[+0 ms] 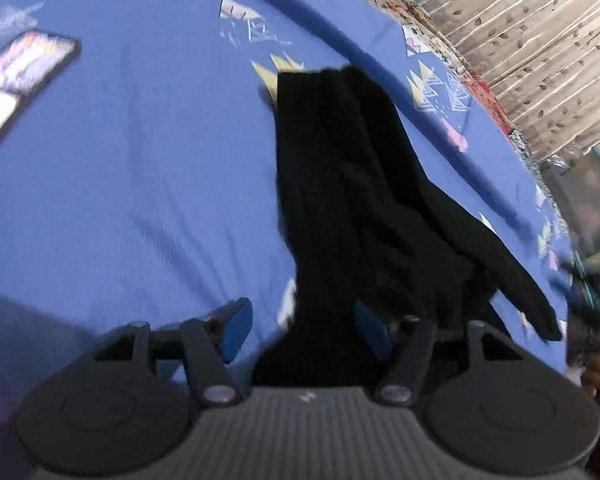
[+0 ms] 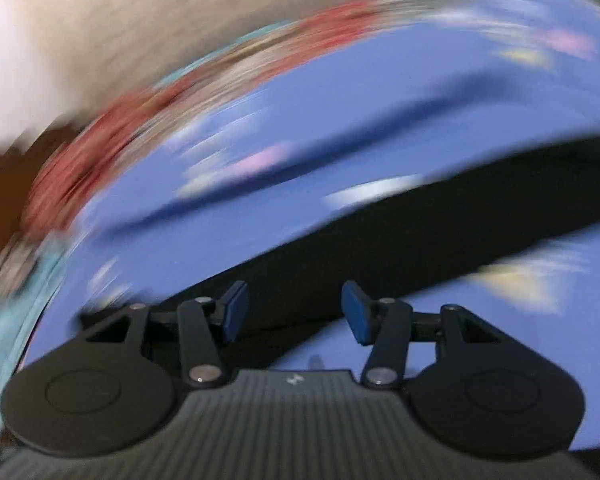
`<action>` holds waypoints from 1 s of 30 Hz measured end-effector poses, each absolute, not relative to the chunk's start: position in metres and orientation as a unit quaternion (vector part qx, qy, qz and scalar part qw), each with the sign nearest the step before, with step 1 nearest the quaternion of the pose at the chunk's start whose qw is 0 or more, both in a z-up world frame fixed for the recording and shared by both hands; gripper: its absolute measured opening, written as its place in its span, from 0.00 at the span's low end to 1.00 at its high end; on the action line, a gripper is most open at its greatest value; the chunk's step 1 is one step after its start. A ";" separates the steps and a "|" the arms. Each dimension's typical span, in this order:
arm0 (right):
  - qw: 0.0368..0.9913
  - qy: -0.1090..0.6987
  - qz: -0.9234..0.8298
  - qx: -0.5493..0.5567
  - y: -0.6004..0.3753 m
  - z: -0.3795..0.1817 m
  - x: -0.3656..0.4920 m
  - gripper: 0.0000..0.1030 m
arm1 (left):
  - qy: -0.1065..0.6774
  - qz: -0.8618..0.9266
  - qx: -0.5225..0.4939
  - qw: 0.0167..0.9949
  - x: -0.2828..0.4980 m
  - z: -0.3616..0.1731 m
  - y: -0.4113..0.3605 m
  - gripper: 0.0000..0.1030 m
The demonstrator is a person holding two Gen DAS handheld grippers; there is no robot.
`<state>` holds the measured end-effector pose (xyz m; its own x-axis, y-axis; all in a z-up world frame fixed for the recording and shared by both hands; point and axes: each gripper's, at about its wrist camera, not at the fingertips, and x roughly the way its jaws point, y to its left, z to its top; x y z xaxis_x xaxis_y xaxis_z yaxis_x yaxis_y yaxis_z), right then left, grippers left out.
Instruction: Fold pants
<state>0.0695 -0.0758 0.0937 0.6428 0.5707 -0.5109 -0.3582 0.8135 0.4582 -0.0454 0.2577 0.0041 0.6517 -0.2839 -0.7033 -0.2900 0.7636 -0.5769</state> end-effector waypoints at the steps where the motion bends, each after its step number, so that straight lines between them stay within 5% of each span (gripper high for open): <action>1: 0.884 0.331 0.306 0.124 -0.037 0.103 0.062 0.53 | 0.415 -0.001 -0.352 0.839 -0.049 0.002 0.256 0.60; 12: 0.796 0.357 0.436 -0.218 0.235 0.066 0.044 0.54 | 0.389 -0.019 -0.389 0.835 -0.087 0.000 0.249 0.62; 16: 0.799 0.359 0.398 -0.273 0.242 0.038 0.052 0.53 | 0.373 -0.040 -0.355 0.856 -0.084 0.001 0.231 0.45; 17: 0.803 0.359 0.390 -0.271 0.239 0.039 0.055 0.42 | 0.370 -0.046 -0.340 0.863 -0.083 0.003 0.226 0.38; 19: 0.813 0.374 0.380 -0.233 0.232 0.047 0.066 0.24 | 0.361 -0.055 -0.298 0.882 -0.081 0.009 0.213 0.34; 23: 0.826 0.389 0.400 -0.082 0.215 0.085 0.086 0.14 | 0.320 -0.051 -0.251 0.912 -0.089 0.025 0.209 0.27; 27: 0.796 0.332 0.493 0.117 0.189 0.130 0.090 0.14 | 0.233 0.003 -0.200 0.952 -0.122 0.056 0.223 0.26; 30: 0.768 0.350 0.493 0.211 0.176 0.109 0.100 0.21 | 0.219 0.054 -0.166 0.960 -0.134 0.062 0.231 0.25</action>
<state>0.0998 0.1755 0.1091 0.2695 0.9046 -0.3302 -0.6098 0.4257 0.6685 -0.1342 0.2308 0.0624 0.8986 0.0301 -0.4377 -0.1757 0.9389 -0.2960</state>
